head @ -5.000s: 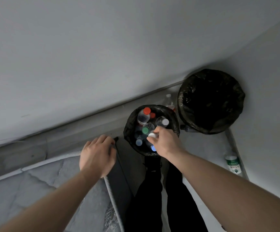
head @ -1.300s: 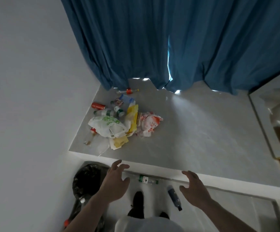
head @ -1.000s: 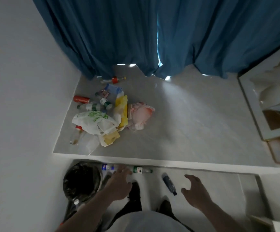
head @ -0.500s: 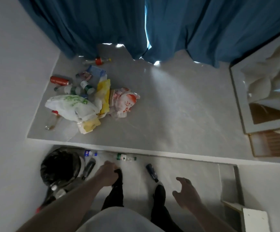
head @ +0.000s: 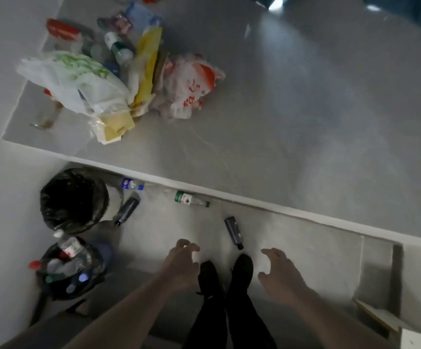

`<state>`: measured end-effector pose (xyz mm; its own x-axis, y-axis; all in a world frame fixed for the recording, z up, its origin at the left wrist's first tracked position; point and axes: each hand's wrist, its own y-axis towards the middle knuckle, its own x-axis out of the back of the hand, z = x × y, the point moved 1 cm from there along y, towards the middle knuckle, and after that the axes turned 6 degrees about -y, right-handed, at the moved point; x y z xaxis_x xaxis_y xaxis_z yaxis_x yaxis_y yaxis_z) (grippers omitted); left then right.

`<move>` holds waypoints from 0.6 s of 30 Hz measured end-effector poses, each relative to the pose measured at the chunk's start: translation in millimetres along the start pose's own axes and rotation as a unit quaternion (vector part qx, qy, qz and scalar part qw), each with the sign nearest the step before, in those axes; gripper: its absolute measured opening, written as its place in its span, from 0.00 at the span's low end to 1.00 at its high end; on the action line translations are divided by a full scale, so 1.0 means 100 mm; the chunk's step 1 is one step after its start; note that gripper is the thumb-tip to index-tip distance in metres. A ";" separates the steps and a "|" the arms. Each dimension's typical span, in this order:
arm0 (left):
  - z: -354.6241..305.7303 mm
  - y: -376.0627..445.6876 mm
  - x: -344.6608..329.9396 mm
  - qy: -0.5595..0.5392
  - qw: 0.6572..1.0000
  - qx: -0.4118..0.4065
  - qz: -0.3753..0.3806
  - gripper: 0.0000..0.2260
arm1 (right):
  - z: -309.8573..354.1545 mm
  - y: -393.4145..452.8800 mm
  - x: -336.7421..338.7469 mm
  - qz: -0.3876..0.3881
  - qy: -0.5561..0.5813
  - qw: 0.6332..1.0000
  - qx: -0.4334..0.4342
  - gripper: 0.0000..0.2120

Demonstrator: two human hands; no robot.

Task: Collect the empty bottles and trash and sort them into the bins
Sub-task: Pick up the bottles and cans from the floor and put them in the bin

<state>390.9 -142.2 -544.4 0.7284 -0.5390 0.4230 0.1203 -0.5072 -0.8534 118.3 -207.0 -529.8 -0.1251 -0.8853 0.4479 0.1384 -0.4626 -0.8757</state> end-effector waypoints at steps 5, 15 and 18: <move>0.26 1.22 -0.47 0.028 1.000 0.007 0.002 0.23 | -0.15 1.06 -0.63 0.015 -0.003 1.000 0.021 0.32; 0.48 3.48 -1.32 0.166 0.986 -0.020 -0.011 0.25 | -0.51 3.18 -1.87 0.055 -0.069 0.996 0.021 0.33; 0.51 3.92 -1.42 0.172 0.985 -0.011 -0.019 0.19 | -0.50 3.68 -2.11 0.060 -0.077 0.995 0.037 0.33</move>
<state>368.7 -230.1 -954.4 0.4513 -0.7136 0.5358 0.1264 -0.5433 -0.8300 146.3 -188.2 -955.8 0.0472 -0.9282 0.3690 0.2164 -0.3512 -0.9110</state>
